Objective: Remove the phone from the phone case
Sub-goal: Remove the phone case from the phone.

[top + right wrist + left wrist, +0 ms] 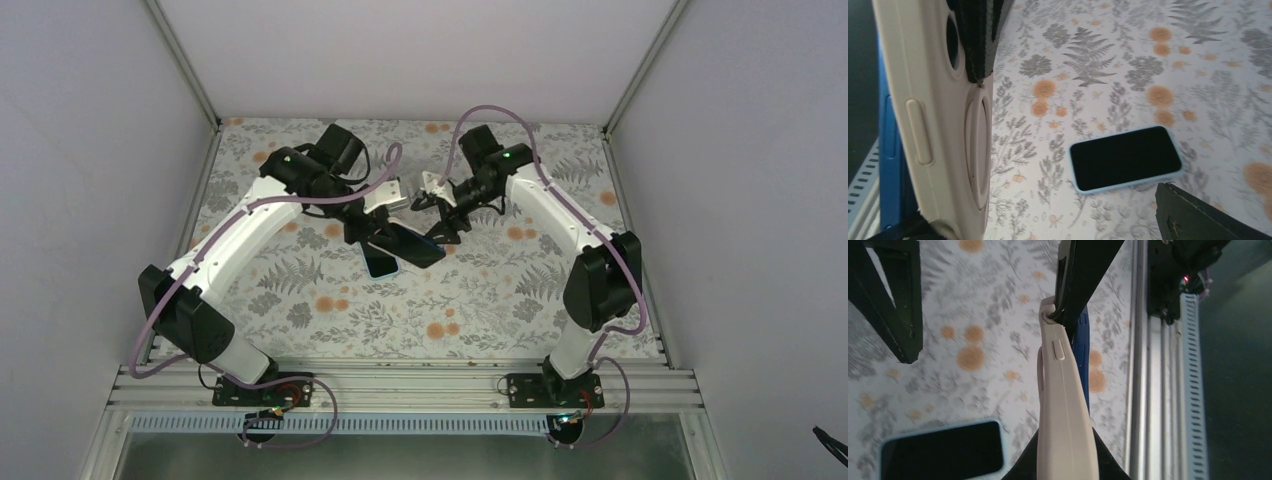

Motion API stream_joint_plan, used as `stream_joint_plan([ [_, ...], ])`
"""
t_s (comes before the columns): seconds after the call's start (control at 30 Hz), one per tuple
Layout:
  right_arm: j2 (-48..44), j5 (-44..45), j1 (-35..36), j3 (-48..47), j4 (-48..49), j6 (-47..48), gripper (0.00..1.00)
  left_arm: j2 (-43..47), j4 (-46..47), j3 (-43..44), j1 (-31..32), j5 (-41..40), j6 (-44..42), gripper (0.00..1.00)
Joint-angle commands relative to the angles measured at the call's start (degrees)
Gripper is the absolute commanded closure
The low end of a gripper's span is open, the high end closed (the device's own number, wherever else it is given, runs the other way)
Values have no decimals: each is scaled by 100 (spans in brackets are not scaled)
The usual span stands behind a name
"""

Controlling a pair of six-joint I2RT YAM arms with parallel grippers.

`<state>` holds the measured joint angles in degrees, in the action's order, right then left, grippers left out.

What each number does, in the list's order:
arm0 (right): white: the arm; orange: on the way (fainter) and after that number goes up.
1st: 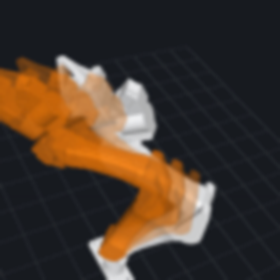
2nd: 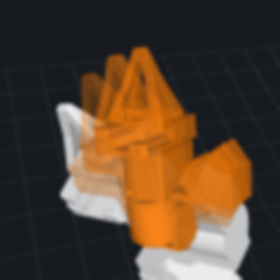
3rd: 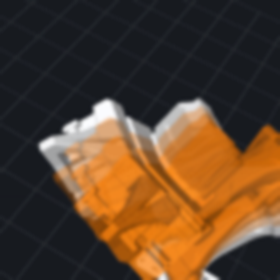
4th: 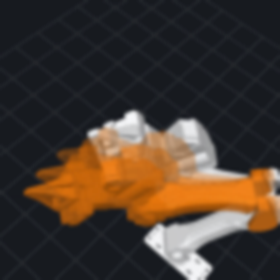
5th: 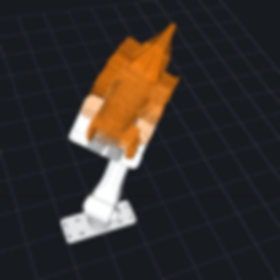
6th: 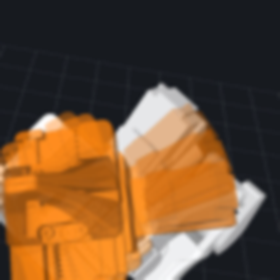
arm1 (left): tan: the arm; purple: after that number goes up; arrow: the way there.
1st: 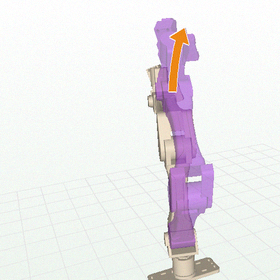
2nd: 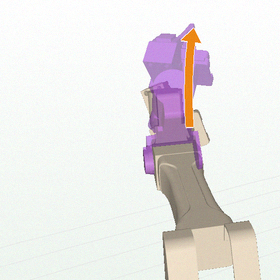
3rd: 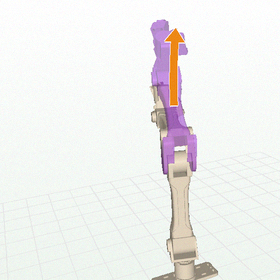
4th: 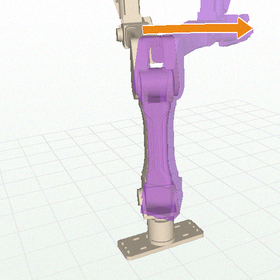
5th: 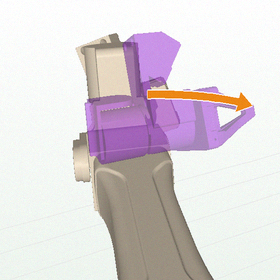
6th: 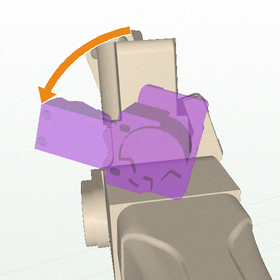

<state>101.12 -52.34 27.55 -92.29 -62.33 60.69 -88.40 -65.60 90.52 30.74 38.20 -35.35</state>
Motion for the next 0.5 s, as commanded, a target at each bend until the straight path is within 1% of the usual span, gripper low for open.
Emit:
stream_joint_plan([
  [0.0,-438,-2142,1504,268,-1142,179,12,-209,4858,690,-191,-1151,560,98],
  [0.03,-448,-2212,1548,222,-1142,128,14,-209,4996,618,-190,-1337,556,98],
  [0.07,-463,-2283,1585,182,-1142,62,18,-208,5155,547,-191,-1481,512,98],
  [0.17,-467,-2254,1661,79,-1139,-73,36,-204,5413,301,-196,-1812,340,98],
  [0.23,-463,-2184,1664,66,-1141,-121,44,-222,5441,222,-200,-1950,259,98],
  [0.4,-539,-2053,1640,96,-1133,-76,64,-127,5532,-42,-204,-1948,149,98],
  [0.47,-541,-2011,1610,101,-1133,-69,78,-118,5504,-37,-208,-1965,130,98],
])
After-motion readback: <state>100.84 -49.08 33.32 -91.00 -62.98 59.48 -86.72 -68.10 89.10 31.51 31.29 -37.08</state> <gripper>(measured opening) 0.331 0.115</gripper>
